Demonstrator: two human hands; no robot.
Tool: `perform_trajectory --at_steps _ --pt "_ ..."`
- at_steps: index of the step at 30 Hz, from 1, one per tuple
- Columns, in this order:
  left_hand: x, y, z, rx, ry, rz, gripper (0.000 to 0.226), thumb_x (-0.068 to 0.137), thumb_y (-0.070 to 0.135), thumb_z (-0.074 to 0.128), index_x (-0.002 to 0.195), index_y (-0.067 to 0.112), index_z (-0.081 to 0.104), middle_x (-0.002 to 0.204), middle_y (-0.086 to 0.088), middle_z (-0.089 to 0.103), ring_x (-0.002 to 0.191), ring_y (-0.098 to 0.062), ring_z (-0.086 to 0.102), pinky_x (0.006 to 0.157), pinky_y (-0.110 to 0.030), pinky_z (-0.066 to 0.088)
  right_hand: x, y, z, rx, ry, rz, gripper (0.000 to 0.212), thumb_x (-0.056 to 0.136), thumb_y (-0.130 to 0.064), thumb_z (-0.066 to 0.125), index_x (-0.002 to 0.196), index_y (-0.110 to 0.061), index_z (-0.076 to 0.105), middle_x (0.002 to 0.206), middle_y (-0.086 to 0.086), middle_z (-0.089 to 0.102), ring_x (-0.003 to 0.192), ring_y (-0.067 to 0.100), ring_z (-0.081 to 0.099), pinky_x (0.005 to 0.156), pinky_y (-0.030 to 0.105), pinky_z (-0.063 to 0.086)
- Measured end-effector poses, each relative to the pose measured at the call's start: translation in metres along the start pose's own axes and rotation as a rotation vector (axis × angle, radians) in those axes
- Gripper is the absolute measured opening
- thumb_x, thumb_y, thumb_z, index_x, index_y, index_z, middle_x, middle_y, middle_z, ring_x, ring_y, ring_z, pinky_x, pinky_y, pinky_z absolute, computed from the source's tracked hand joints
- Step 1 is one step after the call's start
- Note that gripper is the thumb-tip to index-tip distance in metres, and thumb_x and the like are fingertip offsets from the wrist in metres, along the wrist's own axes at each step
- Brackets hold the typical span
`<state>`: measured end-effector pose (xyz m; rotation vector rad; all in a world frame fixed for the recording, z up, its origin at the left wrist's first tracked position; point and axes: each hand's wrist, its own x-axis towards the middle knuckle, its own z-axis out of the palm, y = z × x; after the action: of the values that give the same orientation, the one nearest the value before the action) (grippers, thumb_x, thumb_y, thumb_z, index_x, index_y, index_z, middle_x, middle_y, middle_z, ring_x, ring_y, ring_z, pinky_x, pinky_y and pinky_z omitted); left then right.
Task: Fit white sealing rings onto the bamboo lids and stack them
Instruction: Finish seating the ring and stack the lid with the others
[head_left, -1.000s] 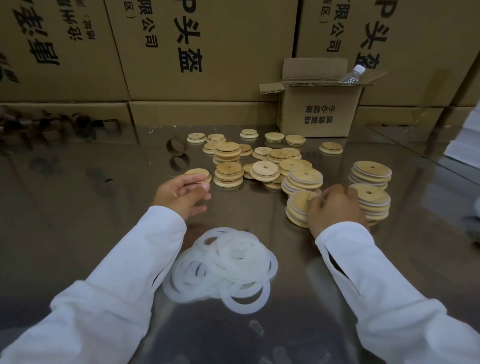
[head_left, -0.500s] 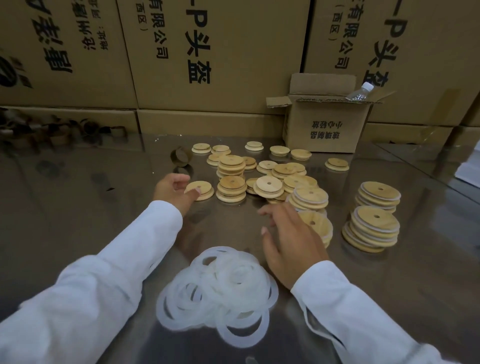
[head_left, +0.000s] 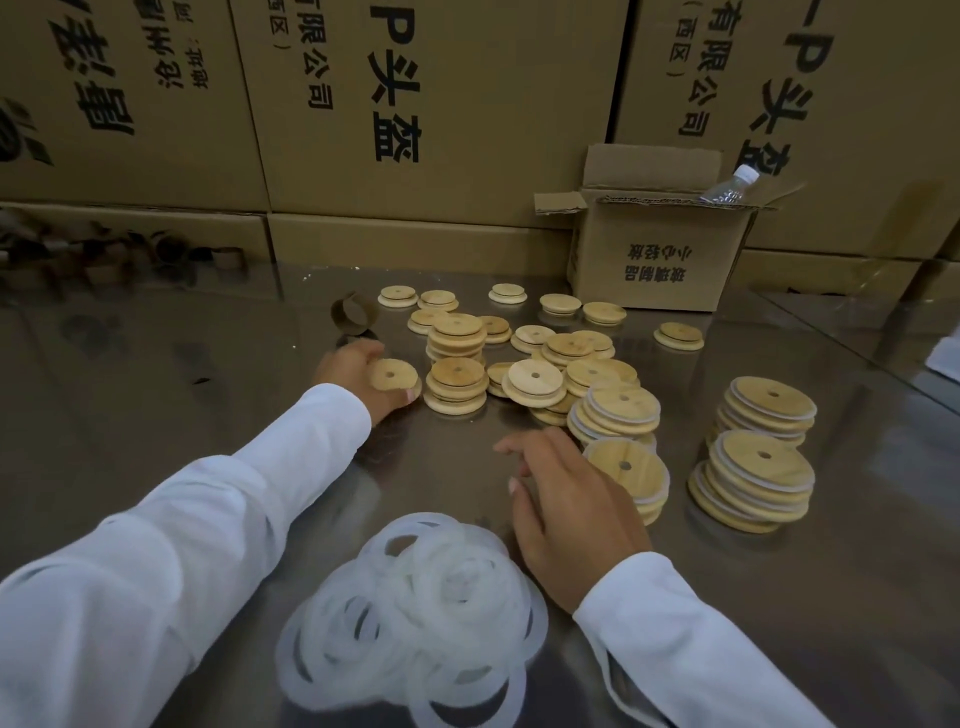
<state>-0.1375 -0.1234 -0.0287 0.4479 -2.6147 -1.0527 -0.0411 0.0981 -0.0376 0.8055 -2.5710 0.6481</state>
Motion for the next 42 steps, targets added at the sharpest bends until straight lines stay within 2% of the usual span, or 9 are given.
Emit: perform_trajectory --at_steps 7,10,13,17,21,24,29,36,42 --pt "-0.064 0.038 -0.051 -0.246 0.109 0.484 0.068 0.065 0.018 0.081 0.125 0.027 0.050 0.116 0.011 0.057 0.104 -0.003 0.051 0.080 0.001 0.034 0.000 -0.002 0.003 0.184 0.101 0.107 0.034 0.091 -0.045 0.040 0.121 -0.029 0.044 0.093 -0.019 0.046 0.077 0.003 0.048 0.068 0.024 0.039" --pt "-0.111 0.042 -0.051 -0.314 0.026 0.600 0.070 0.063 0.015 0.081 0.123 0.033 0.048 0.117 0.014 0.057 0.111 0.002 0.051 0.094 -0.010 0.038 -0.001 -0.014 0.005 0.613 0.151 0.252 0.046 0.085 -0.058 0.035 0.116 -0.027 0.050 0.087 -0.016 0.057 0.077 0.000 0.055 0.071 0.024 0.042" --pt "-0.144 0.036 -0.038 -0.283 0.035 0.661 0.070 0.063 0.013 0.081 0.121 0.034 0.049 0.118 0.021 0.055 0.112 0.005 0.049 0.096 -0.011 0.039 0.000 -0.027 0.003 0.965 0.165 0.253 0.036 0.084 -0.046 0.037 0.095 -0.020 0.060 0.066 -0.008 0.063 0.057 0.003 0.054 0.057 0.019 0.042" --pt "-0.152 0.025 -0.031 -0.217 0.055 0.711 0.072 0.063 0.015 0.081 0.119 0.041 0.043 0.118 0.027 0.049 0.113 0.003 0.046 0.095 -0.010 0.037 0.001 -0.031 -0.002 1.060 0.112 0.272 0.007 0.091 -0.017 0.054 0.089 -0.016 0.061 0.052 -0.006 0.062 0.047 0.004 0.051 0.049 0.015 0.042" --pt "-0.147 0.019 -0.028 -0.422 -0.100 0.503 0.081 0.059 0.022 0.085 0.120 0.043 0.037 0.123 0.020 0.047 0.111 0.005 0.048 0.089 -0.006 0.037 -0.001 -0.030 0.000 1.028 0.110 0.275 0.007 0.089 -0.010 0.055 0.088 -0.016 0.059 0.048 -0.009 0.059 0.045 0.002 0.051 0.049 0.014 0.042" --pt "-0.141 0.017 -0.028 -0.687 -0.197 0.252 0.054 0.060 0.038 0.077 0.108 0.028 0.054 0.106 0.009 0.063 0.094 -0.001 0.060 0.075 -0.012 0.048 -0.002 -0.028 0.001 1.012 0.117 0.237 0.009 0.089 -0.012 0.055 0.090 -0.020 0.057 0.050 -0.009 0.059 0.045 0.006 0.050 0.049 0.018 0.043" --pt "-0.133 0.011 -0.024 -1.039 -0.328 0.069 0.020 0.066 0.020 0.064 0.080 0.006 0.066 0.069 -0.004 0.071 0.065 -0.014 0.067 0.058 -0.022 0.054 -0.003 -0.027 0.006 0.984 0.141 0.229 0.007 0.090 -0.018 0.053 0.090 -0.024 0.058 0.054 -0.008 0.059 0.047 0.007 0.051 0.052 0.018 0.044" --pt "-0.125 0.008 -0.024 -1.174 -0.276 -0.094 0.011 0.084 0.012 0.056 0.077 0.008 0.063 0.064 -0.002 0.070 0.060 -0.011 0.068 0.052 -0.025 0.055 -0.006 -0.017 0.013 0.404 0.004 0.254 0.010 0.087 -0.035 0.055 0.078 -0.030 0.057 0.077 -0.011 0.053 0.072 0.007 0.051 0.068 0.026 0.042" --pt "-0.122 0.004 -0.020 -1.148 -0.281 -0.064 0.008 0.080 0.014 0.059 0.075 0.007 0.062 0.067 -0.002 0.070 0.063 -0.012 0.068 0.055 -0.027 0.056 -0.007 -0.020 0.015 0.262 -0.143 0.220 0.014 0.080 -0.047 0.058 0.073 -0.035 0.059 0.081 -0.011 0.046 0.081 0.008 0.046 0.071 0.028 0.039"
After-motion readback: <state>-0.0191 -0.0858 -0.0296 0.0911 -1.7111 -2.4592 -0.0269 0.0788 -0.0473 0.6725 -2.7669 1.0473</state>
